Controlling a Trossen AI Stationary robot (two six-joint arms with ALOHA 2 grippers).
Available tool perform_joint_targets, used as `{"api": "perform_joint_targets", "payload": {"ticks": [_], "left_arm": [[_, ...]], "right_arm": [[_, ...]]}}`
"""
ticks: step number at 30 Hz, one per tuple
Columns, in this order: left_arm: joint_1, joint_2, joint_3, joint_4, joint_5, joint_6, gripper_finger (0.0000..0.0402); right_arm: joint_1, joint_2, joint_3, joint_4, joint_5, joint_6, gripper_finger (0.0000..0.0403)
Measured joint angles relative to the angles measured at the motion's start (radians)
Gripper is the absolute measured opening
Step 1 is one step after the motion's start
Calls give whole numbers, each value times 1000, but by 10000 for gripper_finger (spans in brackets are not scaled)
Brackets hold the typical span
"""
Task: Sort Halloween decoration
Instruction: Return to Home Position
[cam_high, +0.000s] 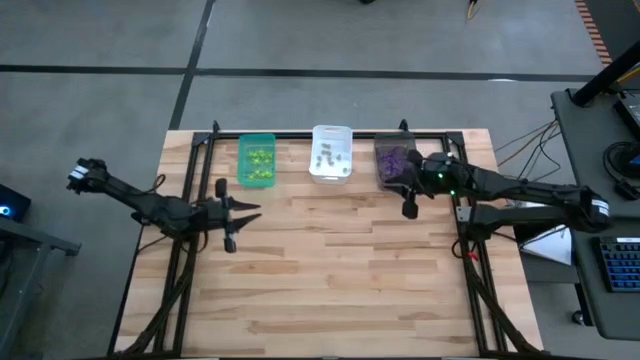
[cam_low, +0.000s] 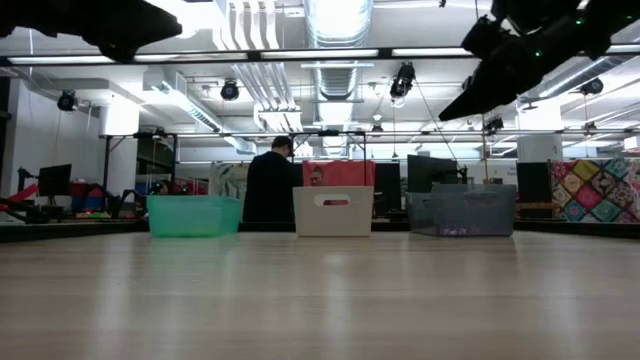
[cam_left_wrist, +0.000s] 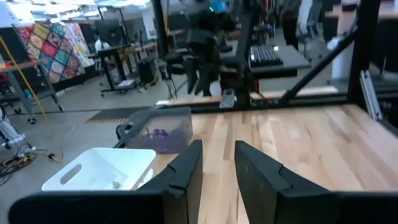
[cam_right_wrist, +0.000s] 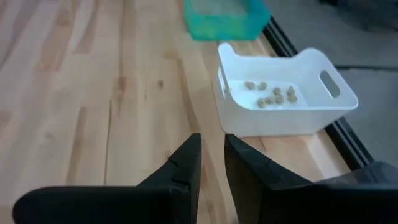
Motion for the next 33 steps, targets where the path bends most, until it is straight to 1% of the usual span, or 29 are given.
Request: {"api": "perform_joint_targets", "payload": {"ticks": [7, 12, 21, 25, 33], "left_arm": [[0, -169, -81, 3, 0, 0, 77], [0, -264, -128, 4, 0, 0, 77], [0, -394, -221, 33, 0, -6, 77], [0, -449, -267, 68, 0, -8, 77], [0, -539, -296, 67, 1, 7, 77]], "right_arm": [[31, -100, -93, 63, 0, 27, 63], [47, -150, -127, 76, 0, 38, 63], [67, -224, -192, 140, 1, 45, 63], [67, -256, -243, 201, 0, 53, 63], [67, -335, -322, 233, 0, 60, 63]]}}
